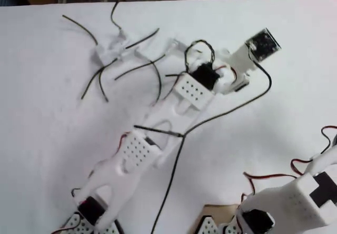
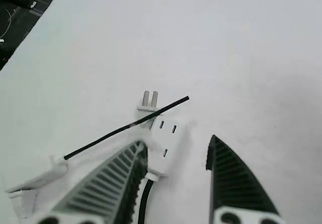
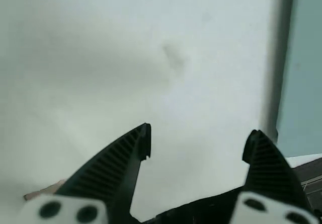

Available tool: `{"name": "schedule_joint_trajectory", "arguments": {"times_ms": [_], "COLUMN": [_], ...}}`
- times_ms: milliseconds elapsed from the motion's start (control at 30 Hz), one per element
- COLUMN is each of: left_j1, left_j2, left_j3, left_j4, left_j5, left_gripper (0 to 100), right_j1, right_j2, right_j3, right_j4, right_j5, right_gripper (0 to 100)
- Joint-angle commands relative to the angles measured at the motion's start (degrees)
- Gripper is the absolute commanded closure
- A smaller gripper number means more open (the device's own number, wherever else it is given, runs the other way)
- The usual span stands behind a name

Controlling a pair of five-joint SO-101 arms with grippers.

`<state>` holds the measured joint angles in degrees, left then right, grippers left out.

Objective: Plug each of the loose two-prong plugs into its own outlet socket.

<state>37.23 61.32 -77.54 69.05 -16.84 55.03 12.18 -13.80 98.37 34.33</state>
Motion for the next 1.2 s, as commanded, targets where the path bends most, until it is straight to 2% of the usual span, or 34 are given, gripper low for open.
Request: {"name": "schedule_joint_trajectory", "arguments": {"times_ms": [0,133,300,500,700,867,1000,1067,1167], "left_j1": [-0.7,0.0,-1.7,-4.1,-3.4,-2.5,-0.6,0.2,0.7], "left_j2": [-9.6,-9.8,-5.3,2.3,7.4,8.3,10.7,11.6,11.7], "left_j3": [4.9,7.4,10.4,10.0,10.0,10.6,10.0,10.0,10.0], "left_j4": [-1.8,-2.7,-7.6,-11.3,-14.0,-14.0,-14.2,-14.7,-14.4], "left_j5": [2.2,1.9,1.5,-4.7,-4.5,-11.5,-13.9,-16.1,-20.4], "left_gripper": [81,81,81,81,81,81,81,85,99], "right_j1": [-0.9,-0.3,0.8,2.2,2.9,2.9,2.9,2.9,2.9], "right_j2": [-1.8,-1.5,-1.5,-1.5,-1.5,-1.5,-1.8,-2.0,-2.0], "right_j3": [1.4,3.7,6.7,7.7,7.7,7.7,7.7,7.6,7.6], "right_j4": [-1.0,-2.0,-3.2,-3.2,-2.8,-2.7,-2.3,-1.7,-1.5], "right_j5": [0.2,0.5,0.6,0.6,0.6,0.6,0.6,0.7,2.9], "right_gripper": [70.4,70.4,70.4,70.4,70.4,70.4,70.4,70.4,70.4]}}
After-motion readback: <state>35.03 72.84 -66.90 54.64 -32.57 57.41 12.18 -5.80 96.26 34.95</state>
